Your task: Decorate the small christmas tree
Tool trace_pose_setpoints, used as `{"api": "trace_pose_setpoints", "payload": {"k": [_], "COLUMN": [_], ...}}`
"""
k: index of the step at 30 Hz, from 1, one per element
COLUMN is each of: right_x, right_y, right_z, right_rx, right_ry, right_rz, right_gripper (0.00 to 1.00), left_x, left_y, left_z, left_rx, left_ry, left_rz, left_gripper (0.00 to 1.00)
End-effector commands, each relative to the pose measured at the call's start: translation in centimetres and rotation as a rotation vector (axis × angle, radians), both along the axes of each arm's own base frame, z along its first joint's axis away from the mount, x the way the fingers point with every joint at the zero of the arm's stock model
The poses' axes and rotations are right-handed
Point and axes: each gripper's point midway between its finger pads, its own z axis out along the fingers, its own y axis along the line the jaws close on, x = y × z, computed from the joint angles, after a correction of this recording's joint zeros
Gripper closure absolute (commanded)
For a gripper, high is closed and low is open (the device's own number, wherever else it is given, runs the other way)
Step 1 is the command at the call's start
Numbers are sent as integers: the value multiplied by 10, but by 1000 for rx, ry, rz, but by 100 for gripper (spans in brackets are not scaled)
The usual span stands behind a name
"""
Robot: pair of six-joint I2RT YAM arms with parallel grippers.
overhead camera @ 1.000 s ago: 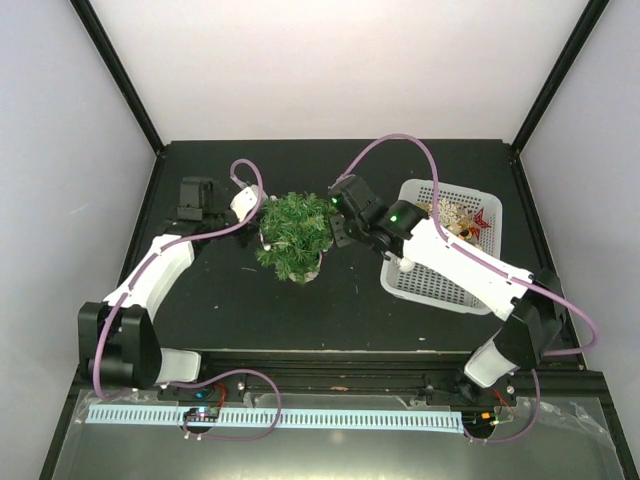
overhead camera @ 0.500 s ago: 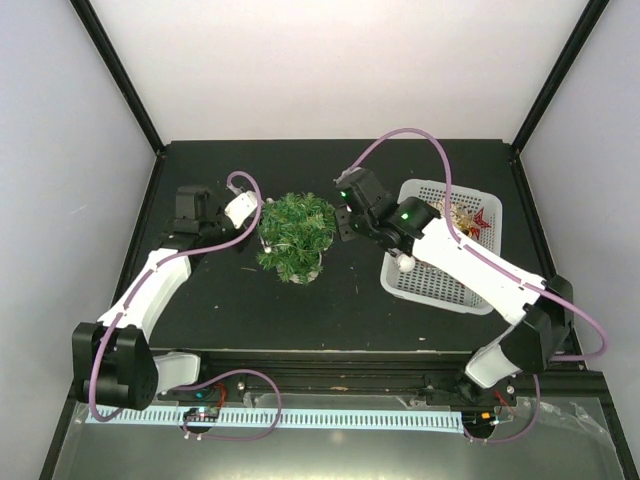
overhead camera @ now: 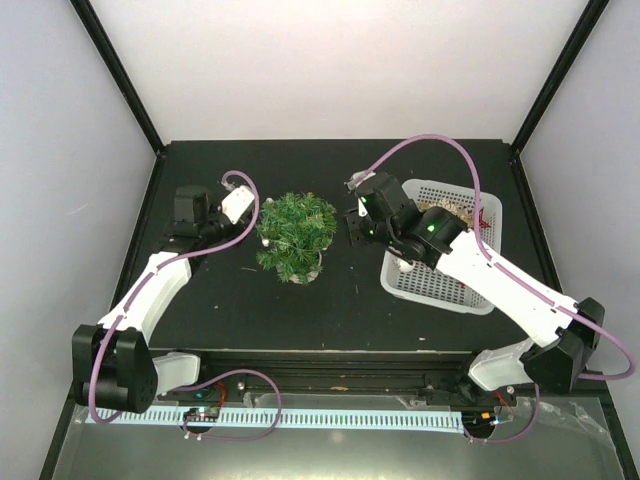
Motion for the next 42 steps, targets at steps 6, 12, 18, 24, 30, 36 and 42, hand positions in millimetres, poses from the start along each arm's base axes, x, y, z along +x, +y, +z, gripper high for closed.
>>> {"api": "trace_pose_setpoints", "payload": {"k": [6,12,18,24,30,36,42], "right_x": [-56,-96,-124,-115,-88,-69,-62], "right_y": [53,85,114,125,119,96,92], "right_z": [10,-4,-15,-30,-21,-23,-35], "right_rx": [71,60,68,36,-4,-48,-120], "right_ry": [31,85,114,121,30,-15,-24], "right_rz": [239,331,392,330,97,-91,-124], "right_gripper": [69,73,74,73,66,63,62], "left_x": [17,10,1,-5,-10,-9,-10], "left_y": [2,-5,-9,-8,-7,-6,-7], "left_z": [26,31,33,35,36,37,38], "left_rx": [-33,-59,-64,-63,-63,-69,-78], "left_ry": [-57,-57,-60,-61,-76,-72,-73], "left_rz": [44,0,-31,-33,-26,-17,-17], "left_gripper": [98,98,99,98,98,98,98]}}
